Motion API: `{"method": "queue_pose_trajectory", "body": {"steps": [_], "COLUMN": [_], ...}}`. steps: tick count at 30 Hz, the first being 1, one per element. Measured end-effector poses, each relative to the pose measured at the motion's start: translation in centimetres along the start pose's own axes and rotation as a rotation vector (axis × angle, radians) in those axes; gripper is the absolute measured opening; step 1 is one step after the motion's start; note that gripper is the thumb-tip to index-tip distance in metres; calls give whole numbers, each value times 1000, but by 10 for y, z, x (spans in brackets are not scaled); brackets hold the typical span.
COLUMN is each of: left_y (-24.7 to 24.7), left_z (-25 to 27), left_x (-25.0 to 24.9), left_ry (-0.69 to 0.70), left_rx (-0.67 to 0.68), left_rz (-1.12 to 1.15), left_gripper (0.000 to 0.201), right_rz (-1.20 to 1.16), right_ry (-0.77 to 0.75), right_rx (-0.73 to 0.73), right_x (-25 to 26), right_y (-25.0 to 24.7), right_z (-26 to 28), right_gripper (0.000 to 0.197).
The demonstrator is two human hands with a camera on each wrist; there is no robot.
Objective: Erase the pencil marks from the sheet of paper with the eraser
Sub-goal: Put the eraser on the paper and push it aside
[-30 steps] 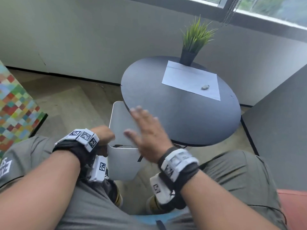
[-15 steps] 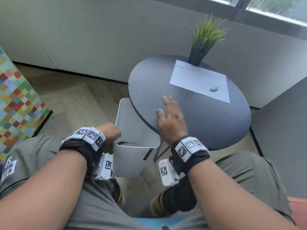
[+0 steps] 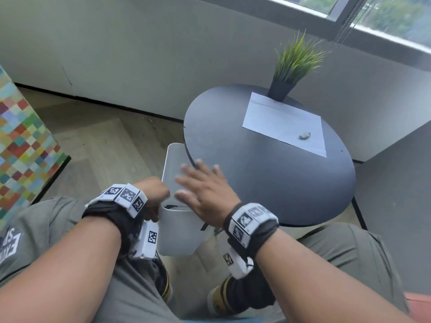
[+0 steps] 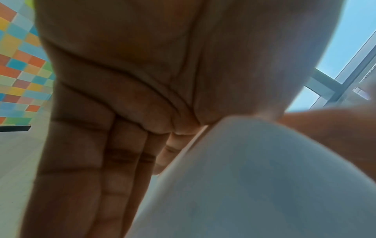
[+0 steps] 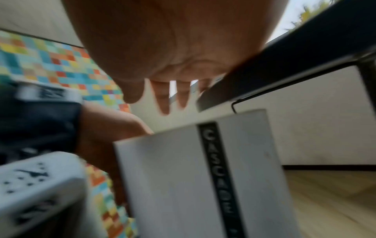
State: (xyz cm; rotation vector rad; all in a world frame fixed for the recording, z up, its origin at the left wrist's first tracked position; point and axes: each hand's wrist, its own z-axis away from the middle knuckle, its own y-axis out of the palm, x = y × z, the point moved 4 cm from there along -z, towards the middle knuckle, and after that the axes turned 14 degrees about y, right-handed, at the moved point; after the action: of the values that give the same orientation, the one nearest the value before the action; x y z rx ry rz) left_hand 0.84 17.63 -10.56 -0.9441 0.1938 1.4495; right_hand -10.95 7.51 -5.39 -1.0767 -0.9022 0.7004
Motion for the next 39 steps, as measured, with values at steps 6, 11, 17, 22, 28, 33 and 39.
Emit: {"method": "queue_pose_trajectory", "body": {"steps": [6, 11, 17, 22, 28, 33, 39], "left_y": [0, 3, 2, 3, 0, -1, 8], "left_z": [-4, -3, 2, -5, -18, -25, -40], "left_x": [-2, 1, 0, -5, 5, 13, 12], "left_ry": [5, 10, 30, 25, 31, 11, 22], "left_rx": [-7, 2, -91, -41, 6, -94, -56], "left_rz": [-18, -24, -51, -115, -75, -41, -130], "left_gripper": [34, 38, 33, 34, 30, 37, 33], "right_rz": [-122, -34, -235, -87, -399, -163, -410], "right_ry": [710, -10, 783, 653, 43, 711, -168], "right_rx": [-103, 57, -134, -17, -58, -168, -14], "right_x": [-79, 10, -105, -68, -6, -88, 1], "right_y": [-13, 15, -37, -19, -14, -24, 2], "right_z": [43, 60, 26, 0, 20, 23, 62], "right_gripper": [72, 73, 78, 81, 65, 56, 31]}}
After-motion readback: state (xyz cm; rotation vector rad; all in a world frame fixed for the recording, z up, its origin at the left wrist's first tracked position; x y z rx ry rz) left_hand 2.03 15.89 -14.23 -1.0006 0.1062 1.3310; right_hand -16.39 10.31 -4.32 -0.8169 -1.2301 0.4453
